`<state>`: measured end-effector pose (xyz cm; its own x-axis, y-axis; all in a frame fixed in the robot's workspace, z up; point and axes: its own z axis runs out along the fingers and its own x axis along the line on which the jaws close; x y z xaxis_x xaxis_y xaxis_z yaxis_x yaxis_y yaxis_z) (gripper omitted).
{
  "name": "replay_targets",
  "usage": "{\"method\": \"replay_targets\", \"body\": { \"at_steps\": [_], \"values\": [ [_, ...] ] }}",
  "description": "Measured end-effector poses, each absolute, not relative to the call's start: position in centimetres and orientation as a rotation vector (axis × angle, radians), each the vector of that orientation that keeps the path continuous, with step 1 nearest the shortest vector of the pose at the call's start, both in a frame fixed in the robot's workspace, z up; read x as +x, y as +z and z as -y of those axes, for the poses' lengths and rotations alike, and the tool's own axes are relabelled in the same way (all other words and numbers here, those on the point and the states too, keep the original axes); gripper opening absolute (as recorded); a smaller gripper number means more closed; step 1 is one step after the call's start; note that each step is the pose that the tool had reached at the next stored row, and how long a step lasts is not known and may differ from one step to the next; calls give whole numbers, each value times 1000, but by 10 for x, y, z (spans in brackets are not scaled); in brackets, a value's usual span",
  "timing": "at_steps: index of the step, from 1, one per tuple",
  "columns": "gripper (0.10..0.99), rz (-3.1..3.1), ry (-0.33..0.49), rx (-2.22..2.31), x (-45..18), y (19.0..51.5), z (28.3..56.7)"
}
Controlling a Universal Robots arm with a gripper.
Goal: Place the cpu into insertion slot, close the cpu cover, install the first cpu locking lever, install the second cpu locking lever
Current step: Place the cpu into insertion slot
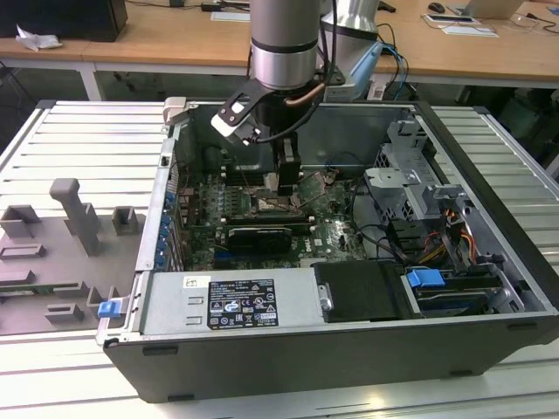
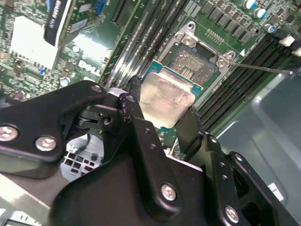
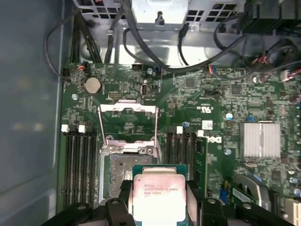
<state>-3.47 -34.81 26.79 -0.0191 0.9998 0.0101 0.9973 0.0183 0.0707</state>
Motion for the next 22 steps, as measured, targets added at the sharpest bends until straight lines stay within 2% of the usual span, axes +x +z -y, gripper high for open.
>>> {"method": "replay_targets", "body": {
  "at_steps": [22],
  "values": [
    [537,-2211,89,2170,-35,257,342]
  ]
}}
